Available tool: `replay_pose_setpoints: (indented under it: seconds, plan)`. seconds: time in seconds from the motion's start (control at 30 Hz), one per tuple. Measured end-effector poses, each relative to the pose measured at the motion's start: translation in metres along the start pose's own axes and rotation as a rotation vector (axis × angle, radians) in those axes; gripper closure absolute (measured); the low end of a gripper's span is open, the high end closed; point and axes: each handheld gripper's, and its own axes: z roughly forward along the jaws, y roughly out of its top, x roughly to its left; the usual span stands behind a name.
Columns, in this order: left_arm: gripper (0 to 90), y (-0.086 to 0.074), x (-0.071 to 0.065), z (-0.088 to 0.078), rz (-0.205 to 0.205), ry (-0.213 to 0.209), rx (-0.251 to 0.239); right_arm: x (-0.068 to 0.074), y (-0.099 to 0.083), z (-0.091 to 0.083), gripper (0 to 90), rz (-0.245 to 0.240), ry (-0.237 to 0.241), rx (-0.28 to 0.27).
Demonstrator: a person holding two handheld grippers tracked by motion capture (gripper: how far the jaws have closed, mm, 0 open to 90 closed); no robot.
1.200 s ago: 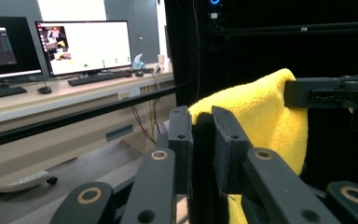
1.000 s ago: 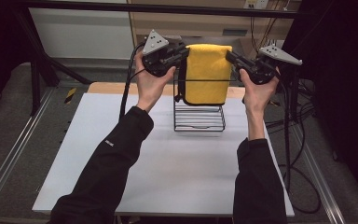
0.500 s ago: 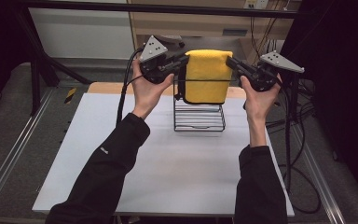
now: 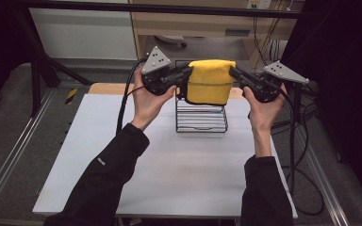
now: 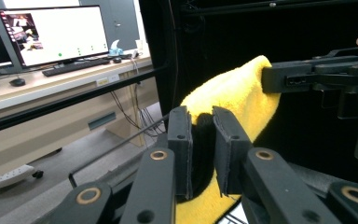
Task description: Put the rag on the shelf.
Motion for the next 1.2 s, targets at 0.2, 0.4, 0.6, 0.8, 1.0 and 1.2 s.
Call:
replay_pose_setpoints:
  seconds: [0.2, 0.4, 0.6, 0.8, 1.0, 1.2]
  plan:
    - [77.9, -0.009, -0.005, -0.004, -0.009, -0.015, 0.018, 0.004, -0.006, -0.007, 84.2, -0.01, 0.007, 0.02]
    - [77.6, -0.016, -0.009, -0.005, -0.013, -0.026, 0.044, 0.006, -0.01, -0.01, 84.1, -0.026, 0.011, 0.047]
    - [77.1, -0.028, -0.01, -0.004, -0.011, -0.033, 0.081, 0.007, -0.019, -0.014, 83.8, -0.023, 0.021, 0.083]
    - [76.8, -0.039, -0.011, 0.0, -0.007, -0.04, 0.106, 0.005, -0.032, -0.015, 83.6, -0.007, 0.027, 0.112]
    - [76.3, -0.05, -0.011, 0.003, -0.004, -0.042, 0.129, 0.002, -0.043, -0.014, 83.5, 0.001, 0.029, 0.123]
    - [72.7, -0.049, -0.01, 0.001, -0.033, -0.059, 0.135, 0.001, -0.047, -0.013, 83.5, 0.006, 0.03, 0.124]
